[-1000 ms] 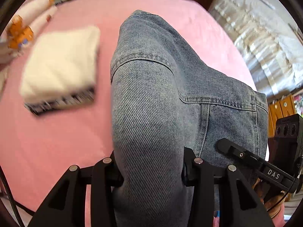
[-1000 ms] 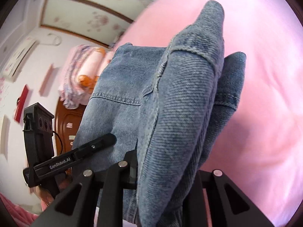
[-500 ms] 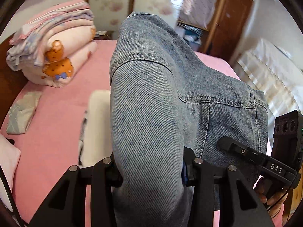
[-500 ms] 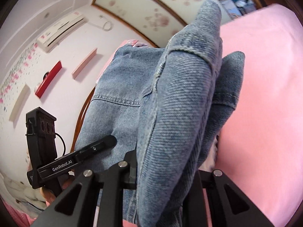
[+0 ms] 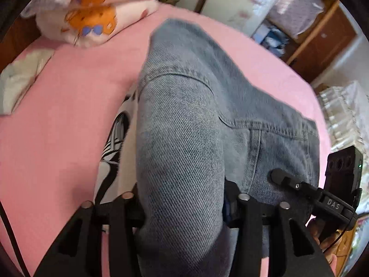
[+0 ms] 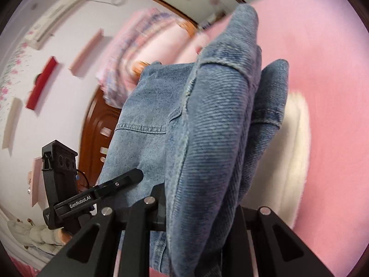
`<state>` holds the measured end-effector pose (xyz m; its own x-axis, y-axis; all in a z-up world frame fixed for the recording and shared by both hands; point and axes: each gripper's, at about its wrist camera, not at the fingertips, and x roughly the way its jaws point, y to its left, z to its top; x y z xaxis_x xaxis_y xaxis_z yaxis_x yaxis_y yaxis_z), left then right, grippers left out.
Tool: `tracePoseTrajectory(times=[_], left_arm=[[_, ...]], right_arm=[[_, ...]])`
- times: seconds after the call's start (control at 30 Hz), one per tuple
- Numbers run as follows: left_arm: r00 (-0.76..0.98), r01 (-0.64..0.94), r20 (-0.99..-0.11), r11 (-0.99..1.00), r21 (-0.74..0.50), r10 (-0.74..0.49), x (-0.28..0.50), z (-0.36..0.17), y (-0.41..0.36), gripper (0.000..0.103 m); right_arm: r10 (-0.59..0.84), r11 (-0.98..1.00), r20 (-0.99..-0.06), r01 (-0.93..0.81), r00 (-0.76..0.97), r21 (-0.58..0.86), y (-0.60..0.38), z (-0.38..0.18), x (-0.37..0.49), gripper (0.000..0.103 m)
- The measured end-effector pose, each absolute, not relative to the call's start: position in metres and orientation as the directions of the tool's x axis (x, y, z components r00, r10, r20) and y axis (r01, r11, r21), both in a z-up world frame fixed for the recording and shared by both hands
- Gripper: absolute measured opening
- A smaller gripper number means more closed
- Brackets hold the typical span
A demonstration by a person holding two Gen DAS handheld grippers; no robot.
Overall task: Fold large clothes
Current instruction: 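Carry the folded jacket with both grippers to the stack of clothes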
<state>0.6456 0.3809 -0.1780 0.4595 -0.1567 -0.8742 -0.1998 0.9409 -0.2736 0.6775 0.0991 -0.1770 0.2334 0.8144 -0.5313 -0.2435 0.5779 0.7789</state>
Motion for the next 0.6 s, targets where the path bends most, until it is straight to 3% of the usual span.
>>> tracePoseTrajectory(times=[0.1, 0.17, 0.4, 0.6], left_arm=[[0.532, -0.13, -0.832, 0.956, -0.263, -0.156, 0.637, -0.194, 0.381, 0.061], [0.56, -0.078, -0.811, 0.963, -0.258, -0.172, 0.635, -0.205, 0.379, 0.065], [0.55, -0.058, -0.787, 0.927, -0.37, -0.28, 0.66, -0.226, 0.409, 0.07], [0.559, -0.038, -0.771, 0.92, -0.391, -0.304, 0.658, -0.236, 0.414, 0.074]], right_arm=[[0.813, 0.577, -0.543, -0.164, 0.21, 0.8, 0.098, -0.232, 0.689, 0.021], [0.86, 0.499, -0.461, -0.173, 0.217, 0.849, 0.087, -0.259, 0.693, 0.021], [0.849, 0.526, -0.486, -0.243, 0.207, 0.815, 0.104, -0.25, 0.701, 0.022], [0.844, 0.535, -0.497, -0.281, 0.2, 0.796, 0.102, -0.25, 0.701, 0.022]])
